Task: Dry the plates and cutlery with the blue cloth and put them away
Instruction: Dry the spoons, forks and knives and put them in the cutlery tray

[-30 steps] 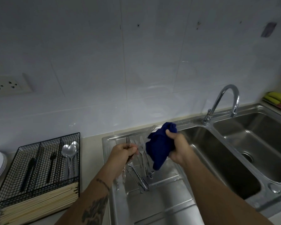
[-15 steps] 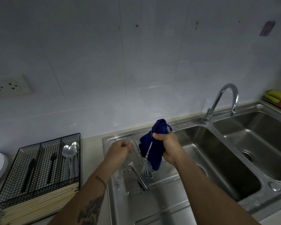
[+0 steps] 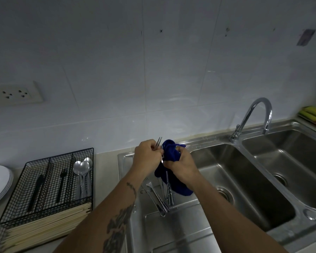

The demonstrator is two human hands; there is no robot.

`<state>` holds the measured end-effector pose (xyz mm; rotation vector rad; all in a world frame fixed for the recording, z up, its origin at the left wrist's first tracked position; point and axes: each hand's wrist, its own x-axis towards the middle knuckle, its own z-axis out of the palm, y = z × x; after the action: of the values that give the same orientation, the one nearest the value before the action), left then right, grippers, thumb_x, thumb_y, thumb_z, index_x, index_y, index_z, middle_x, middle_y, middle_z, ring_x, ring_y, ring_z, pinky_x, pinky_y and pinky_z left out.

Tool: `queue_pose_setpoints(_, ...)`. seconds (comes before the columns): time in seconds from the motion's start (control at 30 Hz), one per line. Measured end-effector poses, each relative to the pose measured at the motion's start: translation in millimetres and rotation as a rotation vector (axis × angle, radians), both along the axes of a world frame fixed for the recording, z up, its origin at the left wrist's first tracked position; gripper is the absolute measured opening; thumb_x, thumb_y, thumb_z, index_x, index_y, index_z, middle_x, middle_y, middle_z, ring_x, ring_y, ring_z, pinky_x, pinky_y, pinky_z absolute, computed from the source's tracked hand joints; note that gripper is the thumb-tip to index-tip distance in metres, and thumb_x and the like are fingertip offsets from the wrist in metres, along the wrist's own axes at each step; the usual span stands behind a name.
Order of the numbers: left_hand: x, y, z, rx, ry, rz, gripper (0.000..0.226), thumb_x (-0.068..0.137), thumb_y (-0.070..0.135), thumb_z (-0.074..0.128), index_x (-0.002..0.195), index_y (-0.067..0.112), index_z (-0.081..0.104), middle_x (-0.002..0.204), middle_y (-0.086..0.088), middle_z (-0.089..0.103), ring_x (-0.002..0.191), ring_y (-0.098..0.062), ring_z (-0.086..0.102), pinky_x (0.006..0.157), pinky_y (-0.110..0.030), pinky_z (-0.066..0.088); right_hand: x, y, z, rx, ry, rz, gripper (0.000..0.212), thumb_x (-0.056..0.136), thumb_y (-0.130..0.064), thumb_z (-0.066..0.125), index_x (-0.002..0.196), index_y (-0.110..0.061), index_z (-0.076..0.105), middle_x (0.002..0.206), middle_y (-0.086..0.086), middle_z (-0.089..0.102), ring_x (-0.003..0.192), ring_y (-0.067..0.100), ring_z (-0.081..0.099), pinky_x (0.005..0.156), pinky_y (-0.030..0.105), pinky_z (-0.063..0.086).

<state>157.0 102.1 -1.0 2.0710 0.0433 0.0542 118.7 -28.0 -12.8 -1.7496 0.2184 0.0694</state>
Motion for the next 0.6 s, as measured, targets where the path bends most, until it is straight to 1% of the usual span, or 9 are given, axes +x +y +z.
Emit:
queue_pose_setpoints(0.1,-8,8,-11,-0.141,0.038,0.089,0.017,0.085,0.005,0.066,0.07,0.011,0.06,0.071,-0.001,0.063,0.067,-0.014,0.057,0.057,-0.022,0.043,-7,8,-2,-0.082,0.027,0.066,0.038,0.081,-0.001,0.074,0.108,-0.017,0.054,0.094,0.007,0.069,0.077,0.02,0.069,0.068,0.03,0.057)
queue_pose_setpoints(0.17,-11,14,-16,-0.215,0.064,0.135,0.013,0.086,0.006,0.065,0.073,0.008,0.062,0.075,-0.01,0.066,0.069,-0.017,0.057,0.064,-0.029,0.046,-6,11,2,-0.134,0.024,0.078,0.042,0.081,-0.005,0.075,0.114,-0.015,0.053,0.099,0.007,0.069,0.08,0.019,0.068,0.066,0.027,0.054)
queue_pose_setpoints(0.23,-11,23,-17,-0.263,0.074,0.184,0.011,0.086,0.009,0.065,0.08,0.0,0.063,0.08,-0.016,0.07,0.07,-0.018,0.059,0.066,-0.031,0.048,-2,19,10,-0.146,0.0,0.078,0.044,0.082,-0.008,0.076,0.117,-0.018,0.051,0.104,0.005,0.067,0.084,0.02,0.067,0.065,0.026,0.053)
queue_pose_setpoints(0.3,-9,36,-12,-0.306,0.071,0.227,0.011,0.086,0.01,0.064,0.08,0.001,0.063,0.077,-0.012,0.069,0.07,-0.02,0.06,0.066,-0.03,0.05,1,32,18,-0.144,-0.033,0.093,0.044,0.082,-0.01,0.075,0.116,-0.021,0.049,0.104,0.005,0.066,0.085,0.022,0.068,0.066,0.029,0.054)
queue_pose_setpoints(0.37,-4,56,-7,-0.334,0.053,0.277,0.011,0.085,0.01,0.064,0.075,0.007,0.065,0.078,-0.006,0.07,0.074,-0.022,0.064,0.07,-0.033,0.053,2,47,18,-0.199,-0.045,0.155,0.04,0.082,-0.009,0.074,0.112,-0.02,0.05,0.102,0.005,0.066,0.083,0.019,0.066,0.068,0.028,0.054)
queue_pose_setpoints(0.43,-2,81,-4,-0.345,0.031,0.354,0.017,0.086,0.01,0.065,0.07,0.014,0.063,0.077,-0.003,0.069,0.072,-0.018,0.063,0.065,-0.029,0.051,-4,62,10,-0.282,-0.025,0.269,0.039,0.082,-0.008,0.072,0.113,-0.02,0.051,0.103,0.004,0.066,0.086,0.017,0.065,0.075,0.031,0.056)
queue_pose_setpoints(0.5,-3,107,-6,-0.355,0.029,0.426,0.022,0.087,0.01,0.063,0.066,0.014,0.057,0.069,-0.001,0.063,0.061,-0.015,0.055,0.055,-0.024,0.042,-9,79,0,-0.334,0.003,0.359,0.041,0.081,-0.011,0.073,0.116,-0.021,0.053,0.103,0.002,0.067,0.091,0.017,0.066,0.083,0.037,0.057)
queue_pose_setpoints(0.53,-3,120,-11,-0.36,0.042,0.449,0.023,0.087,0.011,0.06,0.065,0.014,0.055,0.066,-0.003,0.059,0.058,-0.016,0.05,0.053,-0.024,0.039,-10,86,-2,-0.354,0.006,0.388,0.04,0.082,-0.012,0.073,0.115,-0.022,0.053,0.1,-0.001,0.066,0.089,0.015,0.065,0.081,0.034,0.056)
queue_pose_setpoints(0.6,-6,144,-17,-0.386,0.071,0.499,0.022,0.087,0.01,0.056,0.065,0.014,0.053,0.066,-0.008,0.054,0.061,-0.02,0.048,0.055,-0.026,0.038,-9,102,-1,-0.398,0.011,0.457,0.034,0.084,-0.012,0.072,0.109,-0.023,0.052,0.093,-0.006,0.064,0.083,0.008,0.062,0.072,0.025,0.051)
